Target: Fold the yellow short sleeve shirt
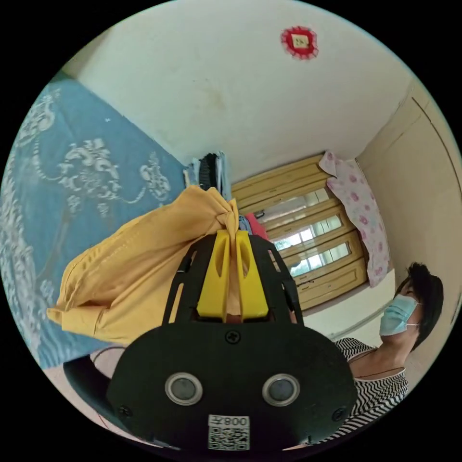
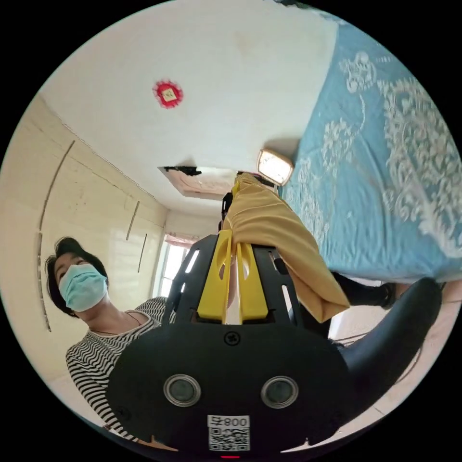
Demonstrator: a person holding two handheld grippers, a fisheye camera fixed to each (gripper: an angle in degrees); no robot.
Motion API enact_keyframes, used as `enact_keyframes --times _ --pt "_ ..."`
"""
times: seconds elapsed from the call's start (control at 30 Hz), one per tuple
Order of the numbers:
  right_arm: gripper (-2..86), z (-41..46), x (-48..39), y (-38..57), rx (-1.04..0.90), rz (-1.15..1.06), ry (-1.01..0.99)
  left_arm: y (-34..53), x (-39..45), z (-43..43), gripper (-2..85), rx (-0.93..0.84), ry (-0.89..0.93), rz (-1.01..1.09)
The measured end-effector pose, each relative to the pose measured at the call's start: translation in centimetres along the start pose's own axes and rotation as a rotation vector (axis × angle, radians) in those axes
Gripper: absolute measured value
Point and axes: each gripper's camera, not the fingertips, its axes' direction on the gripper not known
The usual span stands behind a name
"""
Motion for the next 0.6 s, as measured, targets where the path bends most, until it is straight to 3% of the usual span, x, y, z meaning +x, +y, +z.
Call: enact_keyframes --times 0.37,0.53,0.6 --pt "0.5 -36.6 -11.3 -5.8 0.363 -0.428 0.456 -17.5 20.8 37.5 2.4 -0.205 0.301 0.286" --pt "0.6 -47.3 -2.7 -5.4 0.432 -0.293 0.566 -19.0 19.0 50.0 2.5 -0.328 0.207 0.192" --pt "0.6 -51.6 6.2 -4.2 0.463 -0.131 0.527 -18.6 16.3 53.7 2.5 -0.41 0.11 0.125"
